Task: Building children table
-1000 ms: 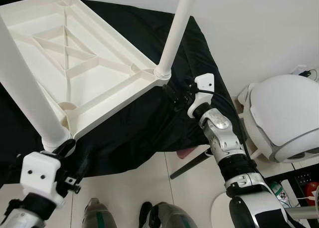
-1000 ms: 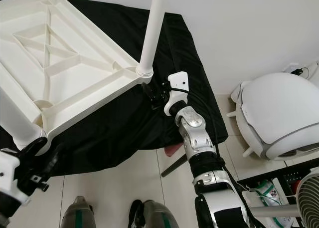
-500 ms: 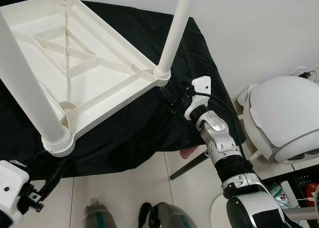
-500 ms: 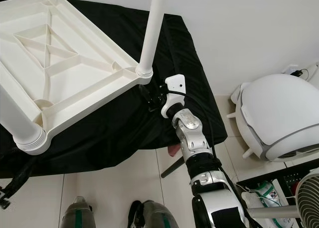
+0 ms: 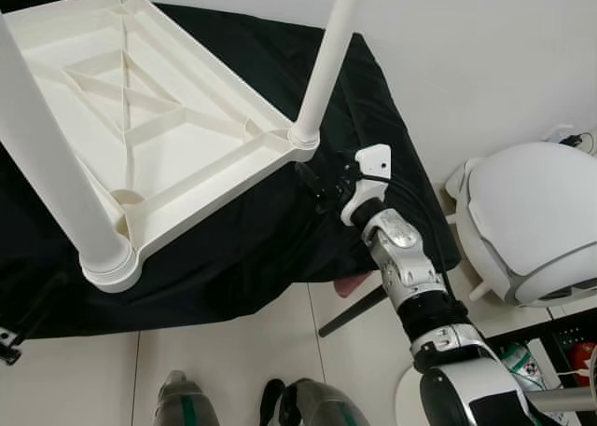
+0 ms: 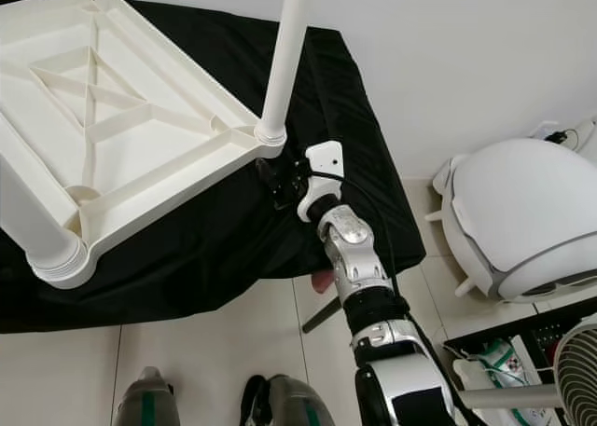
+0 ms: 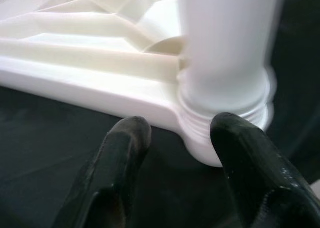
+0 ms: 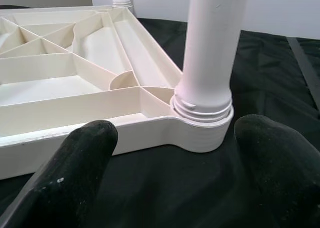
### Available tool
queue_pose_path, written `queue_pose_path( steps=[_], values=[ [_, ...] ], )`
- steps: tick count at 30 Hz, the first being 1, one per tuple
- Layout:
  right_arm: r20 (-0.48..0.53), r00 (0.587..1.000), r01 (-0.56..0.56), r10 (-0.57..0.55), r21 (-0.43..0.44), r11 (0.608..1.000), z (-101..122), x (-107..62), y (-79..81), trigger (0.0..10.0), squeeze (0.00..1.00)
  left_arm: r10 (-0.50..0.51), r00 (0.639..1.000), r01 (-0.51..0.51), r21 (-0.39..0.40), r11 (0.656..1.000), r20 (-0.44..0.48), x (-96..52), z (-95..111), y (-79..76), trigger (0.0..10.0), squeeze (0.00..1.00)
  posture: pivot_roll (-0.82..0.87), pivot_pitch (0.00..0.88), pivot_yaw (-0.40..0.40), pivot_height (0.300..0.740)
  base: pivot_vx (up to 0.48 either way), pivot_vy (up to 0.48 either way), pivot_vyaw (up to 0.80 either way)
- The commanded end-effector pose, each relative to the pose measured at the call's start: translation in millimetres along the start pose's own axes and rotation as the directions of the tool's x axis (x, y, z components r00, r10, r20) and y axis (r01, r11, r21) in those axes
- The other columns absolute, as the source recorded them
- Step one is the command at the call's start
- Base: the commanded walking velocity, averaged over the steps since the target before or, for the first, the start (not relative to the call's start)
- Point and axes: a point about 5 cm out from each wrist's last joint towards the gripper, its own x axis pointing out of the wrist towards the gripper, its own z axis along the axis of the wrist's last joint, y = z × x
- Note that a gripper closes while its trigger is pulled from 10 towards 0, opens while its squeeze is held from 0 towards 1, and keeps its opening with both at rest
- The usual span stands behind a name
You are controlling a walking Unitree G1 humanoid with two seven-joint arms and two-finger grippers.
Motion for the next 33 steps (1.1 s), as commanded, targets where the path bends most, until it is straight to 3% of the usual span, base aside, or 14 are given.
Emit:
queue_pose_path(
  steps=[1, 8, 16, 19, 23, 28, 30, 32, 33],
  values=[
    [-0.004, 1.000, 0.028, -0.028, 0.004, 1.000, -3.3, -4.6, -4.2, 10.0, 0.00, 0.119, 0.993, -0.119, -0.030, 0.992, 0.001, 6.8, -0.8, -4.9, 10.0, 0.00, 0.28, 0.080, -0.154, 0.740, 0.000, 0.000, 0.00],
    [0.001, 0.999, 0.032, -0.032, 0.018, 0.999, -4.2, -6.1, -0.3, 10.0, 0.00, 0.173, 0.985, -0.172, -0.056, 0.983, 0.023, 18.2, -4.0, -6.8, 10.0, 0.00, 0.28, 0.080, -0.154, 0.740, 0.000, 0.000, 0.00],
    [0.006, 0.999, 0.035, -0.035, 0.022, 0.999, -3.3, -6.1, 1.0, 10.0, 0.00, 0.233, 0.972, -0.233, -0.024, 0.972, 0.018, 19.8, -6.6, 9.7, 10.0, 0.00, 0.26, 0.078, -0.155, 0.740, 0.000, 0.000, 0.00],
    [0.008, 0.999, 0.045, -0.045, 0.018, 0.999, -2.0, -5.7, -2.1, 10.0, 0.00, 0.343, 0.938, -0.344, 0.007, 0.939, 0.041, 20.4, -2.4, 26.1, 10.0, 0.00, 0.25, 0.078, -0.152, 0.740, 0.000, 0.000, 0.00],
    [0.010, 0.999, 0.049, -0.049, 0.019, 0.999, -1.6, -6.0, -1.6, 10.0, 0.00, 0.418, 0.906, -0.419, 0.001, 0.908, 0.070, 25.4, 2.4, 30.3, 10.0, 0.00, 0.25, 0.078, -0.152, 0.740, 0.000, 0.000, 0.00],
    [0.010, 0.999, 0.050, -0.050, 0.020, 0.999, -1.6, -6.8, -0.8, 10.0, 0.00, 0.447, 0.889, -0.446, -0.034, 0.894, 0.101, 33.7, 6.8, 24.6, 10.0, 0.00, 0.24, 0.077, -0.153, 0.740, 0.000, 0.000, 0.00],
    [0.009, 0.998, 0.054, -0.054, 0.020, 0.998, -1.5, -7.5, -1.5, 10.0, 0.00, 0.472, 0.867, -0.455, -0.132, 0.881, 0.162, 48.7, 15.9, 10.2, 10.0, 0.00, 0.23, 0.077, -0.152, 0.740, 0.000, 0.000, 0.00],
    [0.009, 0.998, 0.054, -0.054, 0.020, 0.998, -1.5, -7.5, -1.5, 10.0, 0.00, 0.472, 0.867, -0.455, -0.132, 0.881, 0.162, 48.7, 15.9, 10.2, 10.0, 0.00, 0.23, 0.077, -0.152, 0.740, 0.000, 0.000, 0.00],
    [0.011, 0.998, 0.058, -0.058, 0.019, 0.998, -0.8, -7.7, -2.1, 10.0, 0.00, 0.463, 0.866, -0.433, -0.178, 0.884, 0.190, 57.0, 21.2, 0.1, 10.0, 0.00, 0.23, 0.075, -0.149, 0.740, 0.000, 0.000, 0.00]
  ],
)
